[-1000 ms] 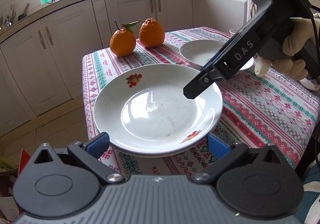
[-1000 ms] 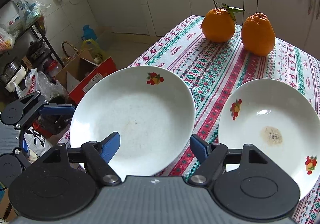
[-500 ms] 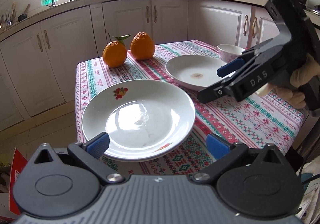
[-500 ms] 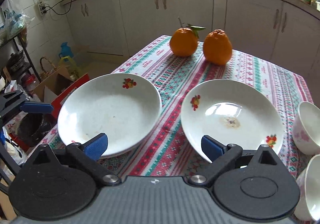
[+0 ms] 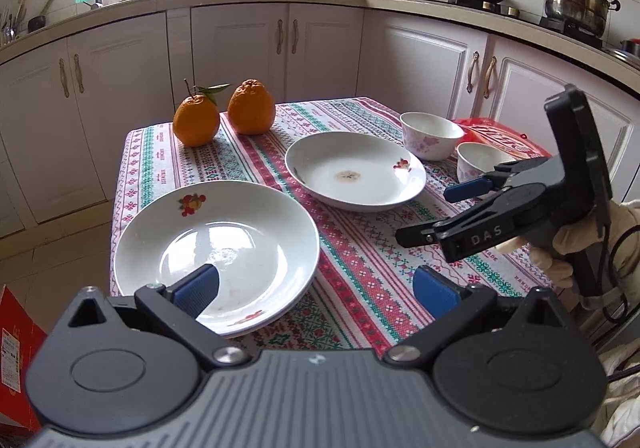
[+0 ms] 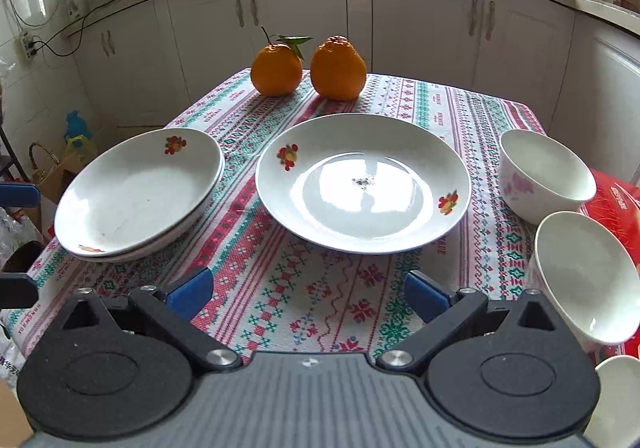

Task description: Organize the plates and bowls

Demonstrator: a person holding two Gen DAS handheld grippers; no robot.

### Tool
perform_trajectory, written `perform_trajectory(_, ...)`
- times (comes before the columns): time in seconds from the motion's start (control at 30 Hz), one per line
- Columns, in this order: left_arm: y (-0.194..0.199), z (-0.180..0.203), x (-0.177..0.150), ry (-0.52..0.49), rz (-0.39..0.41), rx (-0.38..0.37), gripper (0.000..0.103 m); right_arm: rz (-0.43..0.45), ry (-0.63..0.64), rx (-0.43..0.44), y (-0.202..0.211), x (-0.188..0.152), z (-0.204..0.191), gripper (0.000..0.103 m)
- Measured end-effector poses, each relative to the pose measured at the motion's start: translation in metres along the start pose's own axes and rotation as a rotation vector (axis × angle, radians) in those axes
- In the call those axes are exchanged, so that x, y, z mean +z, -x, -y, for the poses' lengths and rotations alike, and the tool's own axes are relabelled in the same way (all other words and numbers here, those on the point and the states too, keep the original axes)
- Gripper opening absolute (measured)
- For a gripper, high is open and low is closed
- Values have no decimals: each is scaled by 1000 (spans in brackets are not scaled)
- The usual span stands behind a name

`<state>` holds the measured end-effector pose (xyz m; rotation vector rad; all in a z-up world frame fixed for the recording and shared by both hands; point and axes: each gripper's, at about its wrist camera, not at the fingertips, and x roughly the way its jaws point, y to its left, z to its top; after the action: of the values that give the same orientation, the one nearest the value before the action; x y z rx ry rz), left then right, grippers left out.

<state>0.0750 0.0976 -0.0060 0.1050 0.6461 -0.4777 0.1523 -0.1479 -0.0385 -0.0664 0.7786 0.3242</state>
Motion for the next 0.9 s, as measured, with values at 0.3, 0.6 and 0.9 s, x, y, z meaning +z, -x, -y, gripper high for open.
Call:
perform_trajectory(0.3, -13, 22, 22, -48, 12, 51, 102, -29, -17, -102, -17, -17, 9, 103)
perform_trajectory(0.6, -42, 20, 39, -74, -31, 28, 102, -49, -29, -119, -27, -18, 15, 103)
perform_trajectory(0.9, -76, -3, 65, -101, -65, -1, 102, -7, -62, -152, -38, -14, 20, 103)
